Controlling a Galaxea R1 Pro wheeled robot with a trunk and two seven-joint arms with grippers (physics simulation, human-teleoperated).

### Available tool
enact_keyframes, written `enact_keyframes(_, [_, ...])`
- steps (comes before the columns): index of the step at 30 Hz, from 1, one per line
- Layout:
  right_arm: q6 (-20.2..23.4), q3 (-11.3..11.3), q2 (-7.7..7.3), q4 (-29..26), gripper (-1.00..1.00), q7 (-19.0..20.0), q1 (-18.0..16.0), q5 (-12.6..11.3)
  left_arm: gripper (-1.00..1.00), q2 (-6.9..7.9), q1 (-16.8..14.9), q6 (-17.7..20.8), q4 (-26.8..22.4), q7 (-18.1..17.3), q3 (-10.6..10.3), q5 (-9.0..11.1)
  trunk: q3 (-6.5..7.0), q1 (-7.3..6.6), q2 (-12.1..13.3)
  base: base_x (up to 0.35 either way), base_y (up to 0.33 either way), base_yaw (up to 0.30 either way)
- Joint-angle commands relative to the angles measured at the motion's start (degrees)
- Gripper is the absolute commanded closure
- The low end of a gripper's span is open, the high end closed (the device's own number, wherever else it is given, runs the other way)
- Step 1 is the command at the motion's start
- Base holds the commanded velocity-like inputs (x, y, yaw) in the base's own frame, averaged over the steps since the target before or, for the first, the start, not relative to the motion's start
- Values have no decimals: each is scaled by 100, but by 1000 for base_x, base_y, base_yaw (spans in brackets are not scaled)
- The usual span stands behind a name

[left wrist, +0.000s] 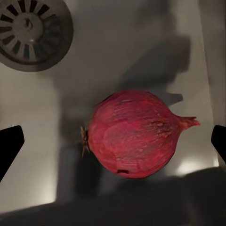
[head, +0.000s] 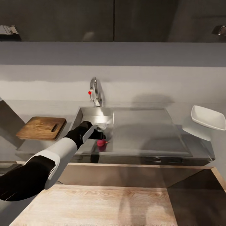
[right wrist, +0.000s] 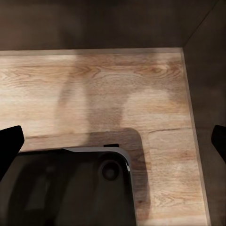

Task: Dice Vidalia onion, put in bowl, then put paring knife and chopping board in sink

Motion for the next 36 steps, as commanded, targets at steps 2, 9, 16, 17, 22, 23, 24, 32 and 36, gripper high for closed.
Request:
enact_keyframes(2, [-1, -15, 5, -9, -100, -27, 3, 43, -100, 4, -3, 17, -4, 13, -60, 33, -28, 3, -11, 0, 0, 0])
enact_keyframes(9, [-1, -15, 5, -10, -100, -27, 3, 43, -100, 3, -1, 17, -4, 13, -102, 25, -91, 3, -11, 75, -66, 0])
enact_keyframes(16, [-1, -15, 5, -16, -100, -27, 3, 43, -100, -1, 6, 17, -4, 13, -111, 25, -155, 3, -11, 57, -54, 0])
enact_keyframes(17, [-1, -15, 5, -17, -100, -27, 3, 43, -100, -3, 16, 17, -4, 13, -113, 25, -164, 3, -11, 9, -9, 0])
enact_keyframes(22, [-1, -15, 5, -18, -100, -27, 3, 43, -100, 1, 33, 17, -4, 13, -116, 25, -210, 3, -11, 3, -3, 0])
enact_keyframes(23, [-1, -15, 5, -18, -100, -27, 3, 43, -100, 2, 33, 17, -4, 13, -116, 25, -219, 3, -11, 0, 0, 0])
enact_keyframes(24, [-1, -15, 5, -18, -100, -27, 3, 43, -100, 3, 34, 17, -4, 13, -116, 25, -228, 3, -11, 0, 0, 0])
enact_keyframes(32, [-1, -15, 5, -18, -100, -27, 3, 43, -100, 4, 35, 17, -4, 13, -143, 25, -301, 3, -11, 0, 0, 0])
enact_keyframes(36, [-1, -15, 5, -18, -100, -27, 3, 43, -100, 4, 35, 17, -4, 13, -149, 25, -338, 3, -11, 0, 0, 0])
